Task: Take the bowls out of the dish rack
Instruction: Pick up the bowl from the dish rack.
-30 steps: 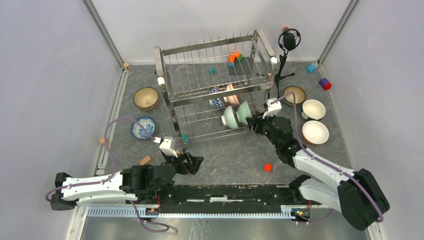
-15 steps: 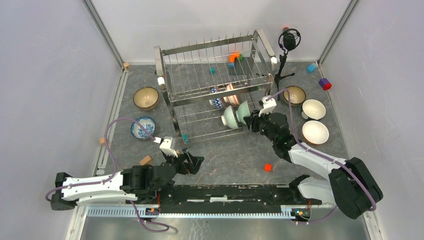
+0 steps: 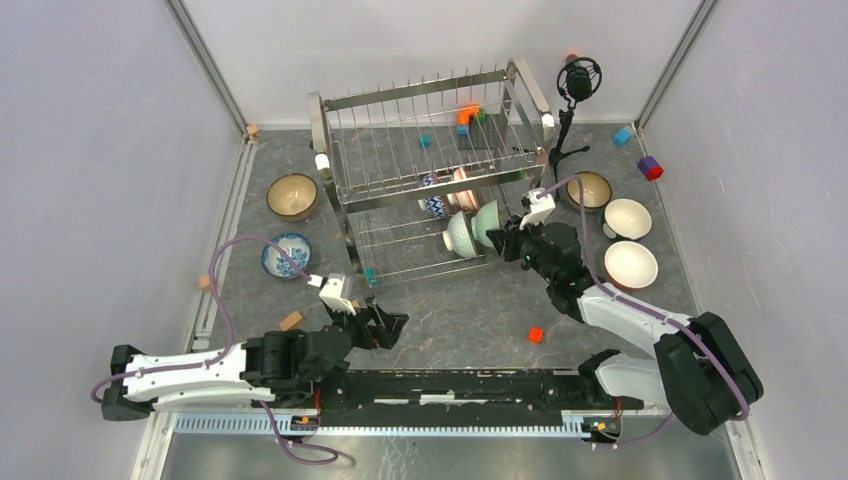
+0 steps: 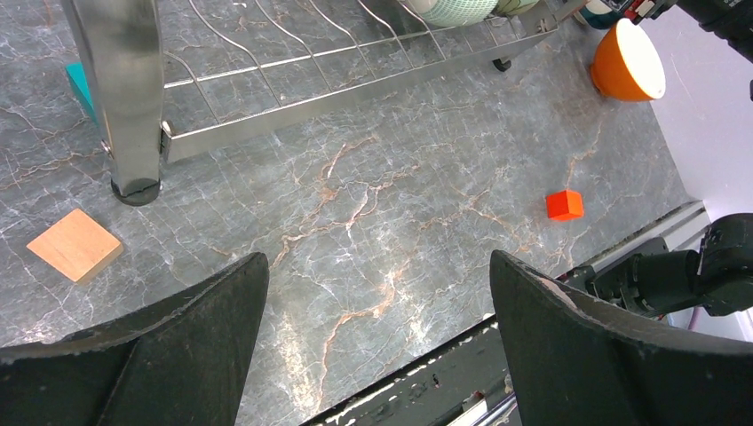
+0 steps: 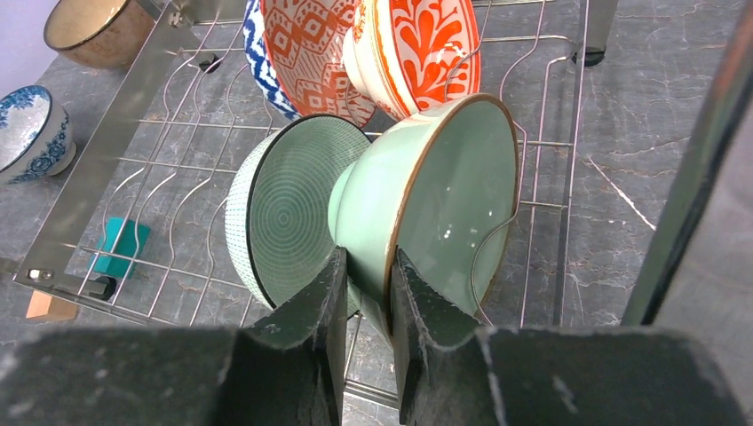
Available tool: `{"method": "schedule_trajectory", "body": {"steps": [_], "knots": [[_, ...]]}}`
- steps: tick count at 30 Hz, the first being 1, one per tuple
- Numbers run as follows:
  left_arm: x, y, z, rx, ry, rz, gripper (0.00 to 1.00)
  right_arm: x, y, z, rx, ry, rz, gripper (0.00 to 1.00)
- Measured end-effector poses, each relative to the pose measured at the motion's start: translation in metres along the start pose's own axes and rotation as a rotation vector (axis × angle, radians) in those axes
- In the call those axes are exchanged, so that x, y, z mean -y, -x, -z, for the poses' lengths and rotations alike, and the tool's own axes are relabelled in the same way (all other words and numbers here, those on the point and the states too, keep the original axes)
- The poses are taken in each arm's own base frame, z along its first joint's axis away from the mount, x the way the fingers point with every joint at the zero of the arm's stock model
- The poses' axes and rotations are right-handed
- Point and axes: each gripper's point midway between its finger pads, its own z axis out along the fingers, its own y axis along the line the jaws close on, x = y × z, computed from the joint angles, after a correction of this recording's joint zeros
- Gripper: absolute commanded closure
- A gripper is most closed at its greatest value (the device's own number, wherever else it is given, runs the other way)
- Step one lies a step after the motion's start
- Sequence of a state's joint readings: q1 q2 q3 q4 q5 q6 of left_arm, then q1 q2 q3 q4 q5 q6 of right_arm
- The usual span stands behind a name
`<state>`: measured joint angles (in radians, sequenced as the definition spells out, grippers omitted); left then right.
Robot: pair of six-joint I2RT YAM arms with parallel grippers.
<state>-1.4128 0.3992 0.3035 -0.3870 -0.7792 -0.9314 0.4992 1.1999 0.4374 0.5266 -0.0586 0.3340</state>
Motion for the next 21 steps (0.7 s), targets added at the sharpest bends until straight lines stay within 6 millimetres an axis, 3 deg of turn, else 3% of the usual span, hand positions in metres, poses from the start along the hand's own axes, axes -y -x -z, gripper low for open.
{"method": "schedule_trajectory", "body": {"steps": [21], "knots": [[0.001, 0.002, 0.001, 0.006, -0.008, 0.010, 0.01, -0.002, 0.002, 0.020, 0.022, 0.031, -0.120, 1.00]]}}
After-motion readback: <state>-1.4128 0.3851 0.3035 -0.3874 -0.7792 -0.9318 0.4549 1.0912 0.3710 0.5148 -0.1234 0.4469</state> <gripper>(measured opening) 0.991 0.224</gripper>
